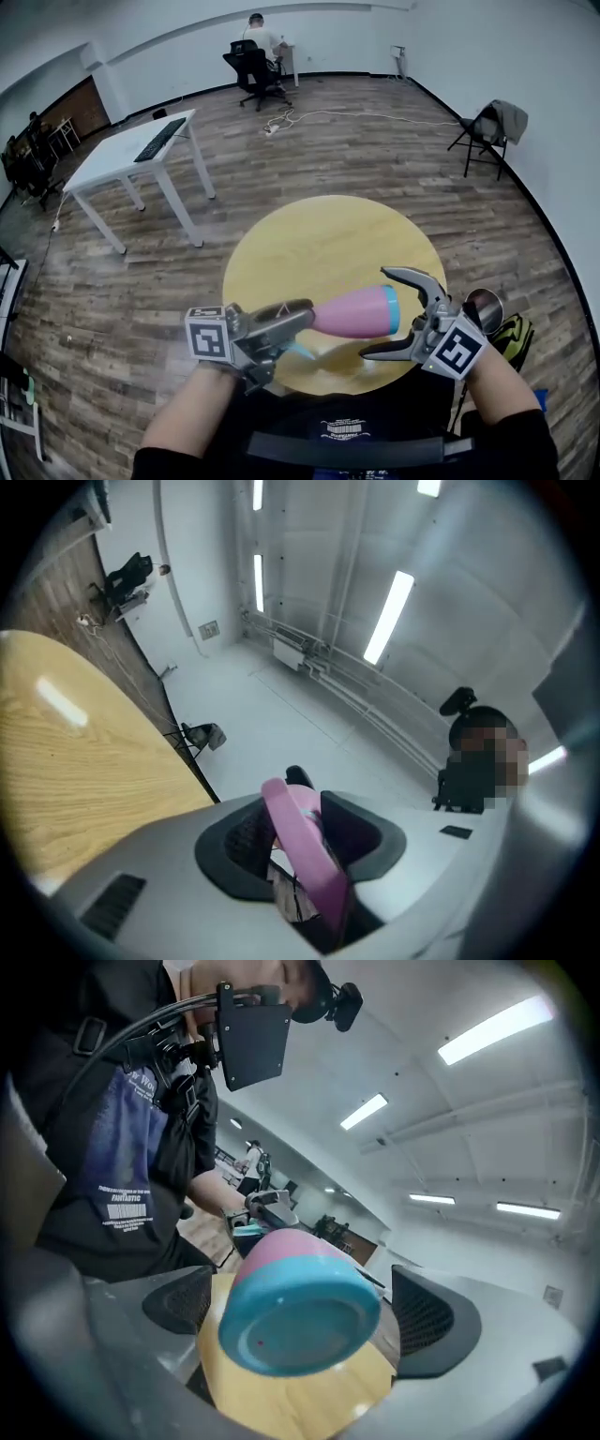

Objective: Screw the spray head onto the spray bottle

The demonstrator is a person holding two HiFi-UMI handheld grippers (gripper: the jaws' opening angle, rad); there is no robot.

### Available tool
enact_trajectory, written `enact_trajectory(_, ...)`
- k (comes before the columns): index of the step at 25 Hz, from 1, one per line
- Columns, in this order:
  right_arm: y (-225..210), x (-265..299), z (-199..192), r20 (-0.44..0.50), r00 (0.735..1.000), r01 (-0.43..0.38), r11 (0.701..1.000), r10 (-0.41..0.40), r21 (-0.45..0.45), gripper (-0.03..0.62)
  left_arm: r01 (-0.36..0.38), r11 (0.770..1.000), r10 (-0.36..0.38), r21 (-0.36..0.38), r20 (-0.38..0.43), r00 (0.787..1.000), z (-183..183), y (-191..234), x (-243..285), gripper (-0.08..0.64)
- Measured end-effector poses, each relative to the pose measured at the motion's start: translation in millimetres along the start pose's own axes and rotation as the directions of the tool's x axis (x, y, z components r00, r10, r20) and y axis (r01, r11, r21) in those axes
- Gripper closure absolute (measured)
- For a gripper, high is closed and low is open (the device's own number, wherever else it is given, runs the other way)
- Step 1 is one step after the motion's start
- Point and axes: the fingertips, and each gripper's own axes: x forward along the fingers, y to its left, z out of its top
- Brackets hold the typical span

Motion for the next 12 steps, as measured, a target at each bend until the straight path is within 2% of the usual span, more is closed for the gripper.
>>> enact_trajectory(2,13.9,4.6,4.3,0.029,0.995,-0.1,0.994,0.099,0.049,0.018,0.012,0.996,-0.007,0.091,-0.051,0.999,-7.7,-12.7,11.4,0.394)
enact_trajectory(3,16.2,4.5,7.1,0.061,0.989,-0.141,0.982,0.135,0.122,0.064,0.009,0.99,0.001,0.14,-0.073,0.997,-10.2,-17.8,14.0,0.396)
enact_trajectory(4,14.8,3.1,11.1,0.108,0.983,-0.173,0.958,0.151,0.229,0.098,0.007,0.98,0.012,0.198,-0.094,0.996,-12.7,-23.2,15.2,0.39)
enact_trajectory(5,11.6,0.8,15.2,0.16,0.974,-0.21,0.915,0.163,0.344,0.1,0.011,0.96,0.021,0.279,-0.112,0.994,-15.7,-29.9,16.1,0.388)
enact_trajectory(6,8.0,-2.0,17.6,0.215,0.96,-0.261,0.856,0.18,0.447,0.1,0.023,0.922,0.03,0.388,-0.129,0.991,-18.9,-38.4,17.7,0.387)
enact_trajectory(7,5.0,-4.5,17.4,0.273,0.94,-0.325,0.779,0.205,0.535,0.1,0.043,0.854,0.04,0.518,-0.147,0.988,-22.4,-48.3,20.4,0.387)
enact_trajectory(8,3.5,-6.5,15.6,0.334,0.913,-0.398,0.682,0.232,0.614,0.1,0.071,0.751,0.052,0.656,-0.166,0.985,-26.9,-58.8,24.0,0.387)
enact_trajectory(9,3.3,-8.0,13.2,0.399,0.881,-0.47,0.561,0.253,0.682,0.1,0.105,0.616,0.071,0.781,-0.188,0.98,-33.5,-68.1,27.4,0.387)
enact_trajectory(10,3.0,-9.3,11.0,0.467,0.846,-0.533,0.428,0.256,0.73,0.1,0.143,0.462,0.112,0.875,-0.218,0.97,-43.0,-73.1,28.3,0.387)
enact_trajectory(11,2.1,-10.2,9.1,0.529,0.814,-0.581,0.303,0.24,0.756,0.1,0.187,0.31,0.176,0.932,-0.249,0.952,-53.7,-72.7,26.0,0.387)
enact_trajectory(12,0.6,-10.4,7.4,0.576,0.789,-0.612,0.202,0.213,0.765,0.1,0.228,0.186,0.241,0.956,-0.27,0.932,-62.4,-69.6,22.3,0.387)
